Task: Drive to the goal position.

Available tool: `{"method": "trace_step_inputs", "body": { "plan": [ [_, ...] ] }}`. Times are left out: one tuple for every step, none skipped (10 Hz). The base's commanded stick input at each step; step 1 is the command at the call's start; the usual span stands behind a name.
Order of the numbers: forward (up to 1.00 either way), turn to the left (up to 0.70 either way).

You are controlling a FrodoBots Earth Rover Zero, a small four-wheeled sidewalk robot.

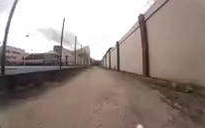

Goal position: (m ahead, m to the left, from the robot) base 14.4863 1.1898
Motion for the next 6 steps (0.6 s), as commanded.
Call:
{"method": "trace_step_inputs", "body": {
  "plan": [
    [0.3, 0.0],
    [0.3, 0.0],
    [0.3, 0.0],
    [0.3, 0.0],
    [0.3, 0.0],
    [0.3, 0.0]
  ]
}}
